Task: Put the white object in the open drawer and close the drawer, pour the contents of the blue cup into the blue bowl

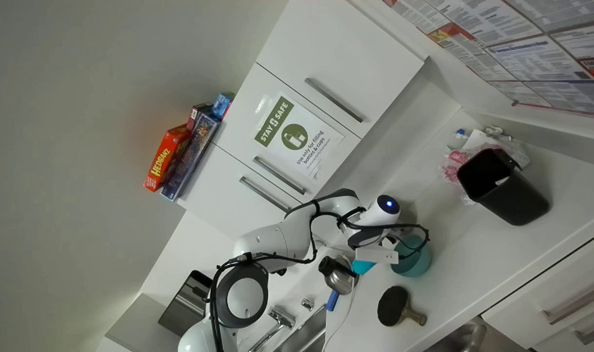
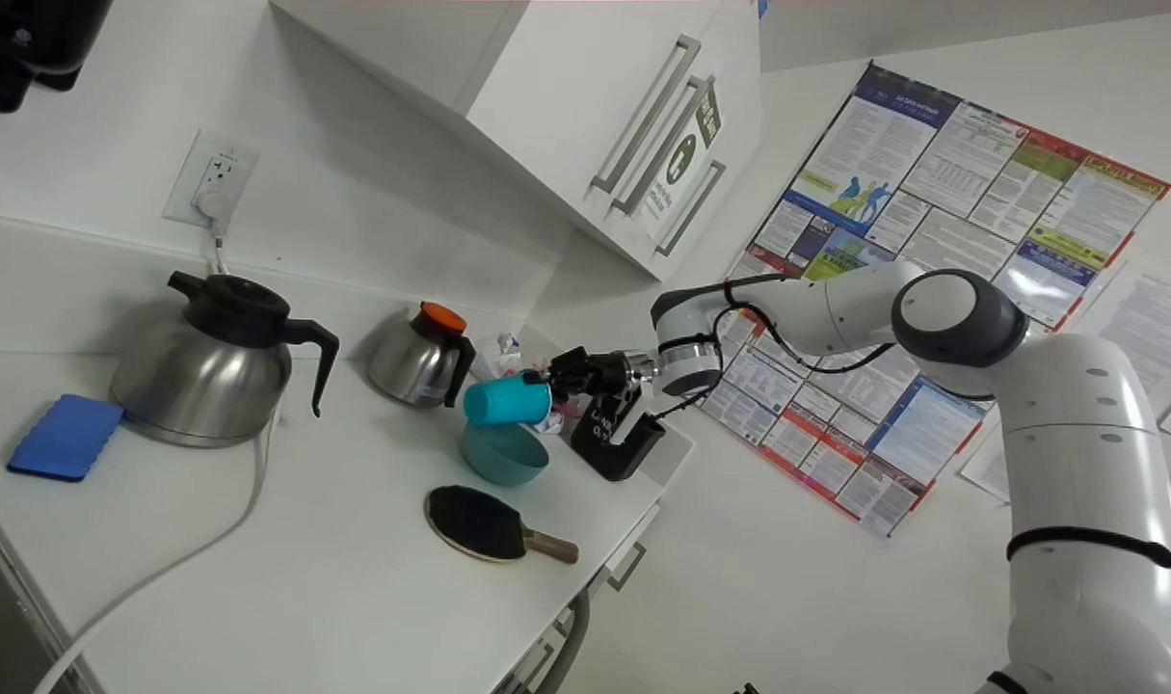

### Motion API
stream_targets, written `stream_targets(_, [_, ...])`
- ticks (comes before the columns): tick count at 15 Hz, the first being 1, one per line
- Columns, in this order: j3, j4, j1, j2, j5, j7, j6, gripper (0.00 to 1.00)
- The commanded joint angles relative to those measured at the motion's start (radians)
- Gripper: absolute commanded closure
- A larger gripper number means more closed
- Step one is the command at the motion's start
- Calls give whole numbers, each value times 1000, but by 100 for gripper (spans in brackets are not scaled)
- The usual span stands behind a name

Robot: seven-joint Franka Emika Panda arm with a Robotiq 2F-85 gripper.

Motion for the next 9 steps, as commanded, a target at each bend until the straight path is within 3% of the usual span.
stream_targets(1, [-19, 19, 10, 16, 20, -6, -30, 99])
stream_targets(9, [-31, 124, -60, 136, 86, -26, -147, 99])
